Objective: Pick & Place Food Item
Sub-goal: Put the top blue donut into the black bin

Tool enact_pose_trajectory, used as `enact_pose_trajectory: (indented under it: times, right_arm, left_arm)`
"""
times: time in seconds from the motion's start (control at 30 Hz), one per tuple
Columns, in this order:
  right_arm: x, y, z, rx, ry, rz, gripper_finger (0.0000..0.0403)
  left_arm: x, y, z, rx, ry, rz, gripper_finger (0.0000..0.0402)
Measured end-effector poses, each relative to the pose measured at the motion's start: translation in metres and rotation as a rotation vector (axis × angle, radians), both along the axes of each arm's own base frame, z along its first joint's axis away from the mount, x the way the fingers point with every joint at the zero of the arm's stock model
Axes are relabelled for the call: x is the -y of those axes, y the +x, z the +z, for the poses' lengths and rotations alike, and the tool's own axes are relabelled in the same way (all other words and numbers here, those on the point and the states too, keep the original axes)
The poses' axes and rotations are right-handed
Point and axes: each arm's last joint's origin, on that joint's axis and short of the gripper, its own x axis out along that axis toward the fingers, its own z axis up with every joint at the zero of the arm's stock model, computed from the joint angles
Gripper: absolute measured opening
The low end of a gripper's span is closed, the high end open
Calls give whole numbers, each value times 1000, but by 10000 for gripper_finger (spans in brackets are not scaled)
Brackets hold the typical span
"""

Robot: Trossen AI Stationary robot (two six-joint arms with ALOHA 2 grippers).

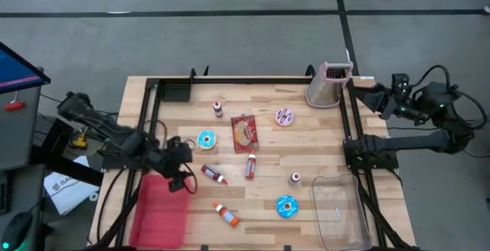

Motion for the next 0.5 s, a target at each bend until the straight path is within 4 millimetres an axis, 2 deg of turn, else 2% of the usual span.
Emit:
enact_pose_trajectory:
  times: [0.1,0.2,0.33,0.5]
  right_arm:
    - [0,0,2,19,-13,0,201]
    - [0,0,6,52,-30,-2,201]
    - [0,-1,8,70,-52,-3,201]
    - [0,-1,10,84,-62,-5,201]
  left_arm:
    - [-1,20,-9,3,17,-3,242]
    - [-15,34,-15,-39,-52,43,258]
    - [-37,41,-18,-88,-63,15,277]
    - [-55,44,-18,-96,63,-148,279]
